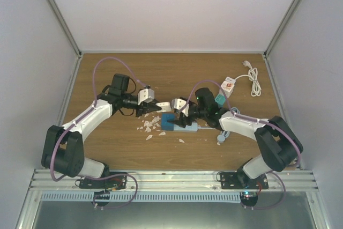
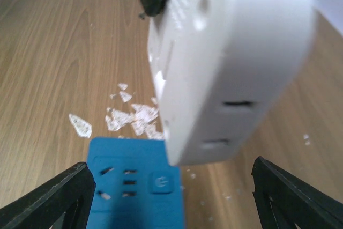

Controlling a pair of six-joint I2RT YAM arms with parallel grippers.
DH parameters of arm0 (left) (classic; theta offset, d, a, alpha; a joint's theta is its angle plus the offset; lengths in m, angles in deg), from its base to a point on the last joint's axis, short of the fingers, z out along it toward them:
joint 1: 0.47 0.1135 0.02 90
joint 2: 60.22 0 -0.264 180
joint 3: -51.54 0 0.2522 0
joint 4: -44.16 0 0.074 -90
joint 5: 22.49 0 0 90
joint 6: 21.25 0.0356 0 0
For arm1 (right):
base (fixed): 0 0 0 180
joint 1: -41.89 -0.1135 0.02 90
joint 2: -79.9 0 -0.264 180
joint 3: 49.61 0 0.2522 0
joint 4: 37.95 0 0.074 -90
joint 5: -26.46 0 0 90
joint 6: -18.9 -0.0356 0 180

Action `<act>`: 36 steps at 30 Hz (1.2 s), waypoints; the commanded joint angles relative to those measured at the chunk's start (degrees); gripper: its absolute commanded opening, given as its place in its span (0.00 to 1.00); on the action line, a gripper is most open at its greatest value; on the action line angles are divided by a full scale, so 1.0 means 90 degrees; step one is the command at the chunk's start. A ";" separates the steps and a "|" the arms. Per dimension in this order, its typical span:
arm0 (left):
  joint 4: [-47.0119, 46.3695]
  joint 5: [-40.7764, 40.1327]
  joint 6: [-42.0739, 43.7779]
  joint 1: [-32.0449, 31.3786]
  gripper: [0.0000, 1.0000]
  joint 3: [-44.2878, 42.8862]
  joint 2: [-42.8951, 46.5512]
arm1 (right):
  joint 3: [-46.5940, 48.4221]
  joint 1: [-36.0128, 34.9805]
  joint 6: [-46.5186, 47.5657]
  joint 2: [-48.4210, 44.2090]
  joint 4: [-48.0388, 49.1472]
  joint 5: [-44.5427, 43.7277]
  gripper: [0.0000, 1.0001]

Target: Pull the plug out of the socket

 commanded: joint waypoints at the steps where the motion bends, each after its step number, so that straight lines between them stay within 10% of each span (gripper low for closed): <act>1: 0.0349 0.0615 0.0010 0.0222 0.00 -0.0427 0.0328 | 0.0349 0.0222 -0.0144 -0.0383 -0.0360 0.0240 0.81; 36: -0.1071 0.2727 -0.2731 0.0591 0.00 -0.0480 0.0800 | 0.2090 0.0498 -0.0798 -0.0623 -0.0998 0.1526 1.00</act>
